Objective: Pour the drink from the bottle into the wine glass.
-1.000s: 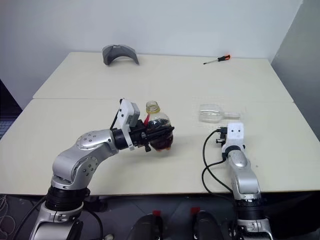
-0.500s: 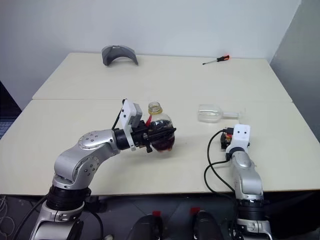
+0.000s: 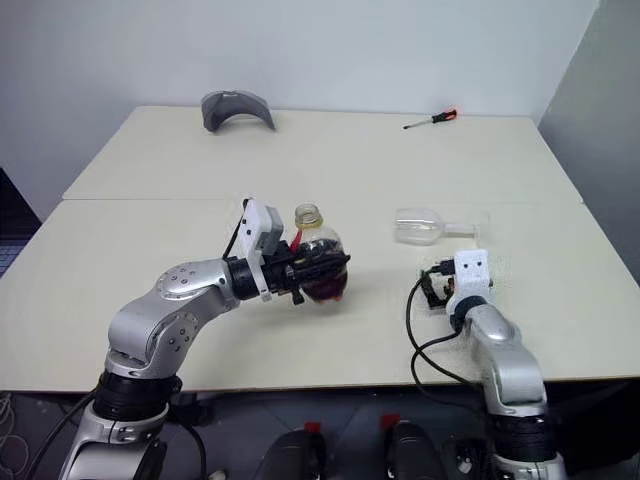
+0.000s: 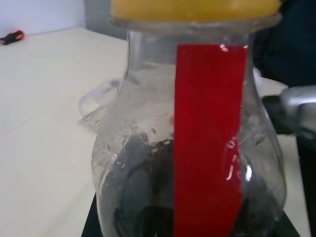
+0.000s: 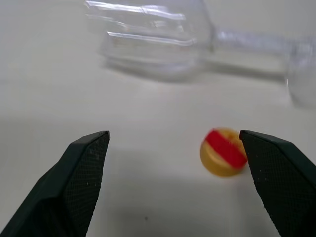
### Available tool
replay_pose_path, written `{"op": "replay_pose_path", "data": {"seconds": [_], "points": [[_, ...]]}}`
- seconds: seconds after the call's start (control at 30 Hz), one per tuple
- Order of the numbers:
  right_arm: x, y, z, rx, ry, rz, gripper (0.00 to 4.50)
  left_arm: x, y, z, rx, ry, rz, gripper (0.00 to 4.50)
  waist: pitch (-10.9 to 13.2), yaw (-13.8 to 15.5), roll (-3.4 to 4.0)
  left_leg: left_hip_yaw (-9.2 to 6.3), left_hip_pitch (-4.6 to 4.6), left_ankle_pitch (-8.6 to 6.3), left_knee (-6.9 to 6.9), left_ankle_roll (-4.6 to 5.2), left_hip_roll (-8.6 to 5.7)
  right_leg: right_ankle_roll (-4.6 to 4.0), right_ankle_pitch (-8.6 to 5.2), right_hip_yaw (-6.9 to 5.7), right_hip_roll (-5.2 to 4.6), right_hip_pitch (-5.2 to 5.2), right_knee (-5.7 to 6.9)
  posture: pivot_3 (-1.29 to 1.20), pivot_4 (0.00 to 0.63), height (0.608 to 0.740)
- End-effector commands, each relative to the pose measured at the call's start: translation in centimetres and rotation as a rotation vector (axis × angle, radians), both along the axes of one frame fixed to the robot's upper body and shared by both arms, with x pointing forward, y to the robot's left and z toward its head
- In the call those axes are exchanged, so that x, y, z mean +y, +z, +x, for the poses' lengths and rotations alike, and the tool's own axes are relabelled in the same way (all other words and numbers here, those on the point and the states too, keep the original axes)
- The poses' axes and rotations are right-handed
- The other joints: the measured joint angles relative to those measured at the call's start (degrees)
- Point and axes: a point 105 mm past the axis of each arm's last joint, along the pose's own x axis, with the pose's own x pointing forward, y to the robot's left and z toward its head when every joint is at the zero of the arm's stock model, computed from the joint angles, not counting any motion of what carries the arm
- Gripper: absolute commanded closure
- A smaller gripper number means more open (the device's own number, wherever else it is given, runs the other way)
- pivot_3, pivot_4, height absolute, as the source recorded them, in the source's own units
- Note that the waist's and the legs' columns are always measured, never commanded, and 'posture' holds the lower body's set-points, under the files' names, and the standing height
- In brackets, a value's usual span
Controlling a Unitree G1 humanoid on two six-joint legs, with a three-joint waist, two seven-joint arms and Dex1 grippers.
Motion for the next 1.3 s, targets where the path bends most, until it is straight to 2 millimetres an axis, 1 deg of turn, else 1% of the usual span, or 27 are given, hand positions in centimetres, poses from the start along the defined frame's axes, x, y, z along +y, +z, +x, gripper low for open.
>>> {"op": "replay_pose_path", "data": {"seconds": [0.03, 0.1, 0.2, 0.33, 0.43, 0.53, 0.6, 0.63, 0.7, 0.8, 0.9, 0.97, 1.13, 1.3], "points": [[4.0, 4.1, -1.3, -0.122, 0.3, 0.042, 0.01, 2.7, 1.0, 2.9, -0.08, 0.205, -0.025, 3.16, 0.0, -0.1, -0.01, 0.01, 0.01, 0.0, 0.0, 0.0, -0.01, 0.01, 0.01, -0.01, 0.04, 0.0, 0.0, 0.0, 0.15, 0.74], [5.8, 5.0, -2.1, -0.142, 0.432, 0.057, 0.01, 4.0, 1.1, 4.4, -0.099, 0.299, -0.029, 3.16, 0.0, 0.0, -0.01, 0.0, 0.01, 0.0, 0.01, 0.0, -0.01, 0.01, 0.01, -0.01, 0.25, -0.01, -0.02, 0.0, 0.15, 0.74], [7.8, 5.3, -2.9, -0.165, 0.58, 0.029, 0.01, 6.5, 1.3, 6.4, -0.125, 0.447, -0.031, 3.16, 0.0, 0.1, -0.01, -0.12, -0.04, 0.0, -0.01, 0.0, 0.03, -0.04, 0.0, -0.09, 0.39, -0.02, -0.04, 0.0, 0.15, 0.74], [10.8, 6.4, -3.5, -0.189, 0.736, 0.1, 0.01, 9.7, 1.5, 8.0, -0.166, 0.61, -0.019, 3.16, 0.0, -0.1, -0.01, 0.01, -0.04, 0.0, -0.01, 0.0, 0.02, -0.05, 0.01, -0.04, 0.39, -0.04, -0.07, 0.0, 0.15, 0.74], [13.0, 6.5, -3.1, -0.209, 0.798, 0.101, 0.01, 12.3, 2.0, 9.0, -0.207, 0.739, -0.012, 3.16, 0.0, 0.0, -0.01, 0.03, -0.05, 0.0, 0.0, -0.01, 0.05, -0.07, 0.02, -0.07, 0.31, -0.04, -0.06, 0.0, 0.15, 0.74], [14.5, 6.6, -2.4, -0.225, 0.807, 0.113, 0.01, 14.0, 2.4, 9.4, -0.243, 0.826, 0.004, 3.16, 0.0, 0.0, -0.05, 0.03, -0.06, 0.0, 0.02, -0.01, 0.06, -0.11, 0.05, -0.12, 0.3, -0.03, -0.06, 0.0, 0.15, 0.74], [15.8, 7.3, -2.2, -0.247, 0.826, 0.149, 0.01, 16.0, 2.6, 9.6, -0.26, 0.907, 0.018, 3.16, 0.0, 0.0, -0.05, 0.04, -0.06, 0.0, 0.02, -0.01, 0.09, -0.17, 0.09, -0.12, 0.27, -0.03, -0.06, 0.0, 0.15, 0.74], [16.6, 7.8, -2.3, -0.259, 0.844, 0.172, 0.01, 17.5, 2.7, 9.6, -0.274, 0.954, 0.03, 3.16, 0.0, 0.0, -0.05, 0.08, -0.06, 0.0, 0.02, -0.01, 0.1, -0.23, 0.12, -0.12, 0.25, -0.05, -0.04, 0.0, 0.15, 0.74], [17.3, 8.4, -2.4, -0.274, 0.866, 0.196, 0.01, 19.0, 3.0, 9.6, -0.295, 1.001, 0.042, 3.16, 0.0, 0.0, -0.05, 0.08, -0.07, 0.01, 0.02, -0.02, 0.11, -0.28, 0.15, -0.16, 0.23, -0.07, -0.02, 0.0, 0.15, 0.74], [17.8, 8.6, -2.4, -0.281, 0.878, 0.206, 0.01, 21.3, 3.2, 9.7, -0.3, 1.062, 0.012, 3.16, 0.0, 0.0, -0.06, 0.09, -0.07, 0.01, 0.02, -0.02, 0.15, -0.32, 0.18, -0.2, 0.21, -0.08, -0.02, 0.0, 0.15, 0.74], [18.0, 8.6, -2.4, -0.284, 0.881, 0.206, 0.01, 22.0, 3.1, 9.7, -0.296, 1.076, -0.026, 3.16, 0.0, 0.2, -0.07, 0.08, -0.07, 0.01, 0.01, -0.02, 0.11, -0.39, 0.22, -0.24, 0.04, -0.07, -0.01, 0.0, 0.15, 0.74], [18.0, 8.7, -2.3, -0.283, 0.879, 0.212, 0.01, 22.1, 2.4, 9.8, -0.263, 1.071, -0.079, 3.16, -0.1, 0.2, -0.11, 0.13, -0.09, 0.01, 0.04, -0.01, 0.03, -0.37, 0.24, -0.25, -0.07, -0.05, -0.02, 0.0, 0.15, 0.74], [18.0, 8.5, -2.1, -0.279, 0.864, 0.214, 0.01, 21.6, 1.4, 9.7, -0.228, 1.03, -0.152, 3.16, -0.1, 0.2, -0.18, 0.12, -0.1, 0.01, 0.06, -0.01, 0.02, -0.34, 0.25, -0.28, -0.09, -0.05, -0.01, 0.0, 0.15, 0.74], [18.0, 8.5, -1.8, -0.282, 0.845, 0.217, 0.01, 21.5, -0.3, 9.6, -0.175, 1.037, -0.181, 3.16, -0.1, 0.0, -0.18, 0.11, -0.08, 0.01, 0.05, -0.02, 0.08, -0.35, 0.25, -0.28, -0.01, -0.06, 0.01, 0.0, 0.15, 0.74]]}}
